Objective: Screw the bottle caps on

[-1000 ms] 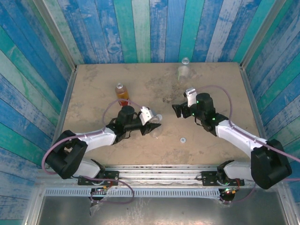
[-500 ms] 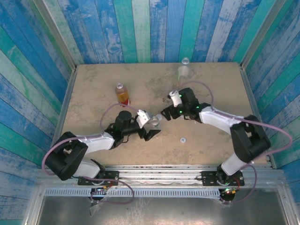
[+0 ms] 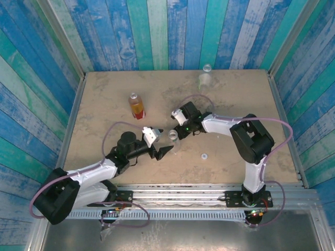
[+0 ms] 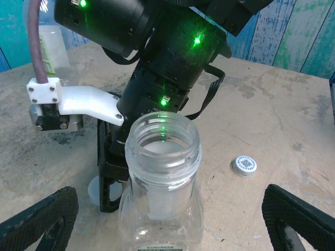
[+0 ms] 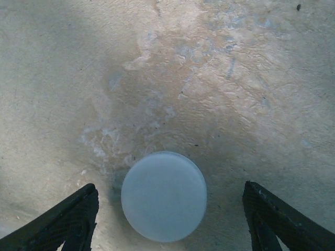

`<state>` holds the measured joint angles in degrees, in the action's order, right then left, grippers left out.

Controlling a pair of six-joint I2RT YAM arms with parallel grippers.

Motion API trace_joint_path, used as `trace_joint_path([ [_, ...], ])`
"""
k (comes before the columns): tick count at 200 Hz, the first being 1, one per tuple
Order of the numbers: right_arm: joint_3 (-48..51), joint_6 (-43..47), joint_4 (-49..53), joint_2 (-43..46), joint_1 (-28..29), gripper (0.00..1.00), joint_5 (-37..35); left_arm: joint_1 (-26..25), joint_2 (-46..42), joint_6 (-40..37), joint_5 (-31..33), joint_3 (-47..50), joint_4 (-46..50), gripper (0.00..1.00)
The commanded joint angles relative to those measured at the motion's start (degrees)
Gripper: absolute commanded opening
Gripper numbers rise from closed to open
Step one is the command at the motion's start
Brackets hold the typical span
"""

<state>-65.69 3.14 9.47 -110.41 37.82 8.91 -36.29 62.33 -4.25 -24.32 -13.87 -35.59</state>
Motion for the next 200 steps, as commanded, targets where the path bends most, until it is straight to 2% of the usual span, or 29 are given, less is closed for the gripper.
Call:
trace_joint_path([
  [1, -0.5, 0.0, 2.7, -0.8, 0.3, 0.71, -5.5, -0.2, -0.5, -1.2, 0.5, 1.7, -2.5, 0.94],
  [46, 3.4, -6.6, 1.1, 2.6, -3.1, 0.63, -8.9, -1.6, 6.3, -0.7, 4.9, 5.4, -15.8, 0.94],
  [52, 3.9, -7.2, 0.8, 3.2, -5.3, 0.62, -8.9, -2.2, 7.6, -0.7, 5.8, 5.5, -17.4, 0.94],
  [94, 7.4, -9.0, -0.8, 6.7, -7.2, 0.63, -8.9, -6.0, 20.8, 0.6, 11.4, 6.4, -33.6, 0.94],
  [147, 8.3, -9.6, -1.2, 8.9, -7.2, 0.67, -7.6, -6.2, 37.4, 2.2, 11.2, 7.3, -54.2, 0.94],
  [176, 8.5, -9.7, -1.1, 9.2, -7.2, 0.68, -7.8, -6.2, 41.4, 1.2, 11.5, 6.7, -58.3, 1.0],
  [200, 8.9, -10.1, -1.4, 9.7, -7.2, 0.68, -7.9, -6.2, 42.3, -0.2, 10.8, 5.2, -56.4, 0.91],
])
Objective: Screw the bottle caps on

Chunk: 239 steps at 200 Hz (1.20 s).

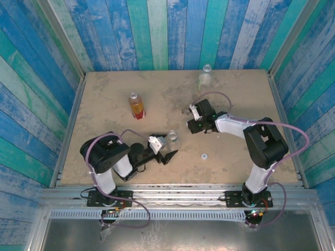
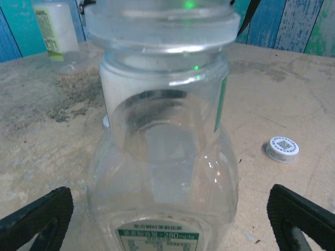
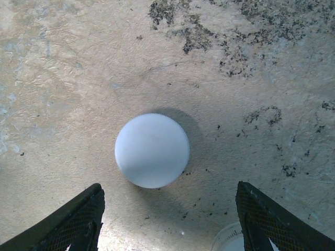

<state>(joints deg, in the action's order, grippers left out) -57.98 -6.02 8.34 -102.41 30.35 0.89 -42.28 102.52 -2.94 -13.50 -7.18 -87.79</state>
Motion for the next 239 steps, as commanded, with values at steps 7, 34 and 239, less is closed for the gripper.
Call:
trace_joint_path([
  [7, 1.2, -1.1, -0.3, 1.8, 0.2, 0.68, 0.1, -0.2, 2.4, -1.8, -0.3, -1.8, -3.8, 0.88],
  [34, 1.5, -1.2, -0.3, 2.6, 0.2, 0.69, -0.2, -0.1, 3.5, -2.6, -1.6, -3.0, -2.7, 0.77],
  [239, -1.7, -4.0, 4.0, 2.1, 2.8, 0.68, -3.0, 4.3, 0.1, -2.1, -16.9, -3.8, 2.1, 0.52],
])
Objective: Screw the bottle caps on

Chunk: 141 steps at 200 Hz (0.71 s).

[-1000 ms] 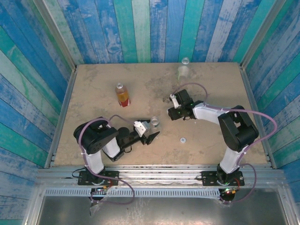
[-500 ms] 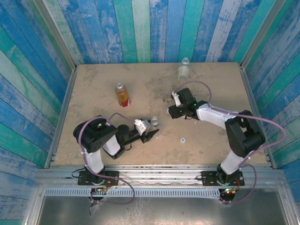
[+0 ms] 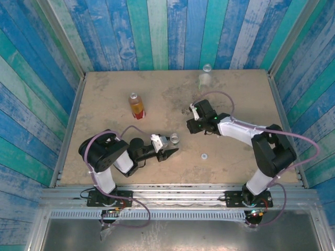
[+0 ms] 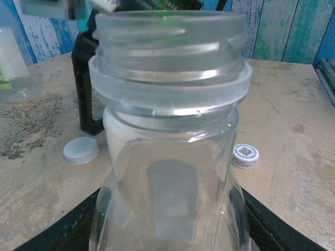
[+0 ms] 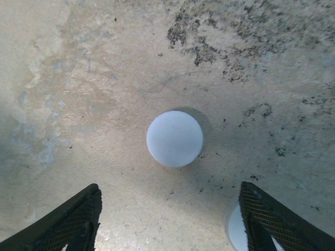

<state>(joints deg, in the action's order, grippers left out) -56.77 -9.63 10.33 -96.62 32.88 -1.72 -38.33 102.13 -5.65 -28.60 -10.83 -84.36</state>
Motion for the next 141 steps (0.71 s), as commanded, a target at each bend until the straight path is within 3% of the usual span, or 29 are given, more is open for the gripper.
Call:
trace_joint_path([
  [1, -3.0, -0.4, 2.1, -4.0, 0.3, 0.68, -0.4, 0.4, 0.6, 0.6, -1.8, -0.1, -1.4, 0.52],
  [141, -8.8, 0.8, 3.1, -12.3, 0.4, 0.55, -1.2, 0.6, 2.6, 0.8, -2.6, -0.5, -1.9, 0.53],
])
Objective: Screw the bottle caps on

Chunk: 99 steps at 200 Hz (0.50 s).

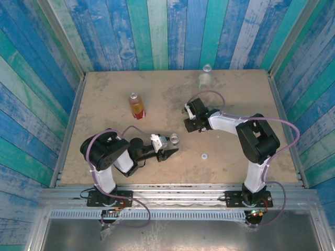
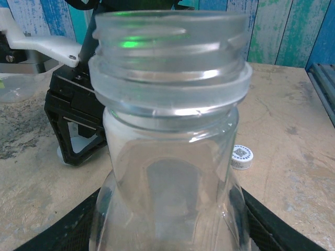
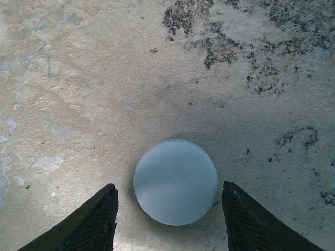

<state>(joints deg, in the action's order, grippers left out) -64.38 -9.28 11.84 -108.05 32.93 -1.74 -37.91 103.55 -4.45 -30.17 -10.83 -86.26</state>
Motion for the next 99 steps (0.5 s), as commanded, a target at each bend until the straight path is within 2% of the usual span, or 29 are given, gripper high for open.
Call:
trace_joint_path([
  [1, -1.3, 0.5, 1.6, -0.9, 0.4, 0.55, -1.2, 0.2, 1.1, -0.3, -1.0, -0.4, 0.0, 0.53],
  [99, -3.0, 1.2, 2.0, -2.4, 0.3, 0.49, -2.0, 0.2, 1.1, -0.4, -2.4, -1.2, 1.4, 0.53],
])
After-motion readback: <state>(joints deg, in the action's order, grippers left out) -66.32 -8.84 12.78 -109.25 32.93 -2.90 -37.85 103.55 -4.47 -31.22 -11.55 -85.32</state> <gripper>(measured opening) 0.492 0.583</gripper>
